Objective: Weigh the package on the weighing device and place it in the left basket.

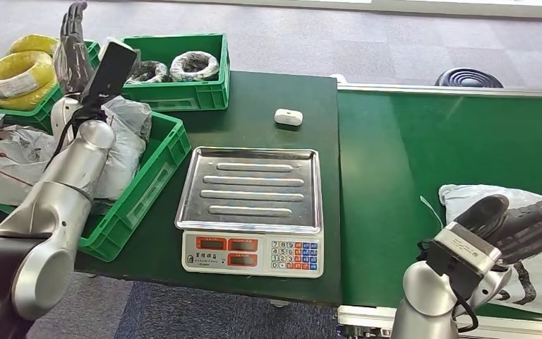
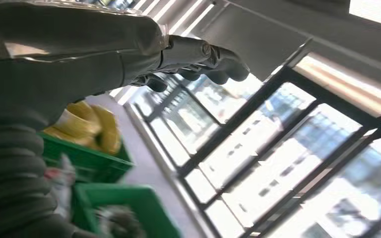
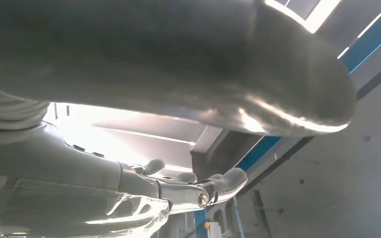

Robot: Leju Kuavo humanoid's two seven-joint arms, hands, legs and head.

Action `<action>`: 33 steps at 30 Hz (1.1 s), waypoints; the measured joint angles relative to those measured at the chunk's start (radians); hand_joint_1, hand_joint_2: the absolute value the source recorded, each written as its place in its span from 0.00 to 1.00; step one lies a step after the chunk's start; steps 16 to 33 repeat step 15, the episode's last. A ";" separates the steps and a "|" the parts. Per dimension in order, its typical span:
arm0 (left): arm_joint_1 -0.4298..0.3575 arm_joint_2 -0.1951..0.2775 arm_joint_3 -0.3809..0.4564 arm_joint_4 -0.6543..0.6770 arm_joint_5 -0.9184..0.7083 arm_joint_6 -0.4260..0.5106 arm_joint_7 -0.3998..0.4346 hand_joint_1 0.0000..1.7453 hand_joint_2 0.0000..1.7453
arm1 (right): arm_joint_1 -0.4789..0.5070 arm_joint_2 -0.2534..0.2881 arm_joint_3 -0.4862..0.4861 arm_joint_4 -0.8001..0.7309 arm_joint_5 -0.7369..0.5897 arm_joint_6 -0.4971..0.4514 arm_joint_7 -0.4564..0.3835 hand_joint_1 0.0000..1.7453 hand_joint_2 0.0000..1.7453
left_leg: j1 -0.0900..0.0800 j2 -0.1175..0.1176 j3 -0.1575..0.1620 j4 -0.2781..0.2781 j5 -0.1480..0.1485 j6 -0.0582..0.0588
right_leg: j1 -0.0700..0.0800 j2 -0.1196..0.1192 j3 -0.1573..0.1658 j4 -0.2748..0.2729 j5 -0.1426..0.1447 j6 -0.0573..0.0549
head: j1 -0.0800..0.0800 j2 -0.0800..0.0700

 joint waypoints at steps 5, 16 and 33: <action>0.003 -0.074 0.121 -0.072 0.026 -0.015 -0.041 0.00 0.00 | 0.000 0.000 -0.001 0.013 -0.003 0.000 -0.002 0.00 0.00 | 0.000 0.001 0.001 0.000 0.000 0.000 | 0.000 0.002 -0.001 0.000 0.000 0.000 | 0.000 0.000; 0.099 -0.156 0.168 -0.278 0.294 -0.228 -0.100 0.00 0.00 | -0.007 0.000 0.015 0.064 -0.111 0.000 -0.058 0.00 0.00 | 0.000 0.001 0.001 0.000 0.000 0.000 | 0.000 0.002 0.001 0.000 0.000 0.000 | 0.000 0.000; 0.099 -0.156 0.168 -0.278 0.294 -0.228 -0.100 0.00 0.00 | -0.007 0.000 0.015 0.064 -0.111 0.000 -0.058 0.00 0.00 | 0.000 0.001 0.001 0.000 0.000 0.000 | 0.000 0.002 0.001 0.000 0.000 0.000 | 0.000 0.000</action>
